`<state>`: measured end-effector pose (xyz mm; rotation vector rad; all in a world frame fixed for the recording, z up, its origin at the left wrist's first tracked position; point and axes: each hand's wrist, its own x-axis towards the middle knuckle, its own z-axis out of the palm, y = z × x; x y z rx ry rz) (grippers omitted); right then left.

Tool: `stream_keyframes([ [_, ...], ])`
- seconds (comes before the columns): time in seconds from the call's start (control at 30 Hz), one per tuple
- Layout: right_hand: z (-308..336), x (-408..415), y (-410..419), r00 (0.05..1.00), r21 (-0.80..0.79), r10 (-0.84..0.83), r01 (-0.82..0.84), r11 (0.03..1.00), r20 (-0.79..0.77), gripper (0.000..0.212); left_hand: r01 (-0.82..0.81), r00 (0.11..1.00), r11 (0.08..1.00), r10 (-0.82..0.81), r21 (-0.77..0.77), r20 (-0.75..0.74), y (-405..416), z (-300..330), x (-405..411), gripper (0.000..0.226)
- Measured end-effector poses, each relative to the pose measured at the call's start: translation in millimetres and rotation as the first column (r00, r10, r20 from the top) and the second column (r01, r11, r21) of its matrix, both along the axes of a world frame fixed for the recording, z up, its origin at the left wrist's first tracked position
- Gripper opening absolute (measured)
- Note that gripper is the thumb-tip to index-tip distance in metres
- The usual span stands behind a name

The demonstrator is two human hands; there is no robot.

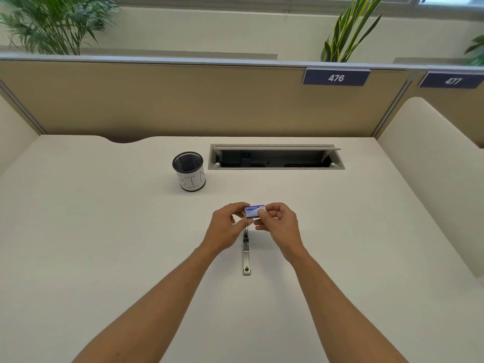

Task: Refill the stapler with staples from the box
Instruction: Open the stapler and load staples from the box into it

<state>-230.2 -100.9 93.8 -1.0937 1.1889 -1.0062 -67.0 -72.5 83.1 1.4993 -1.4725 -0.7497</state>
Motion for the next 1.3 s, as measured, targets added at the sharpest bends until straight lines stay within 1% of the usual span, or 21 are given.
stream_keyframes([
  [0.13, 4, 1, 3, 0.991, 0.066, -0.039, 0.031, 0.997, 0.127, 0.019, 0.009, 0.999, 1.0, -0.009, -0.011, -0.044, 4, 5, -2, 0.034],
  [0.27, 7, -1, 7, 0.978, 0.119, -0.057, 0.033, 0.992, 0.198, 0.015, 0.025, 0.998, 1.0, -0.026, -0.007, -0.054, 6, 7, -2, 0.033],
  [0.43, 7, 2, 12, 0.98, 0.124, -0.077, 0.054, 0.991, 0.186, 0.014, 0.03, 0.995, 0.999, -0.028, 0.018, -0.091, 6, 10, -3, 0.036],
  [0.53, 9, 3, 12, 0.976, 0.114, -0.131, 0.112, 0.987, 0.174, 0.011, 0.024, 0.994, 0.998, -0.019, 0.052, -0.108, 4, 10, -2, 0.036],
  [0.63, 10, 4, 12, 0.967, 0.137, -0.176, 0.152, 0.979, 0.184, 0.012, 0.025, 0.993, 0.997, -0.017, 0.072, -0.118, 2, 12, -2, 0.037],
  [0.83, 15, 7, 12, 0.944, 0.184, -0.187, 0.14, 0.973, 0.271, 0.017, 0.039, 0.989, 0.997, -0.029, 0.068, -0.142, 3, 15, -4, 0.033],
  [1.03, 16, 7, 11, 0.919, 0.216, -0.253, 0.193, 0.957, 0.302, 0.014, 0.033, 0.983, 0.997, -0.019, 0.072, -0.183, 4, 14, -4, 0.031],
  [1.2, 18, 6, 11, 0.919, 0.228, -0.179, 0.102, 0.968, 0.351, 0.018, 0.037, 0.983, 0.998, -0.026, 0.053, -0.181, 3, 15, -3, 0.032],
  [1.3, 17, 7, 11, 0.934, 0.193, -0.174, 0.117, 0.974, 0.311, 0.026, 0.039, 0.988, 0.997, -0.029, 0.063, -0.15, 3, 14, -4, 0.033],
])
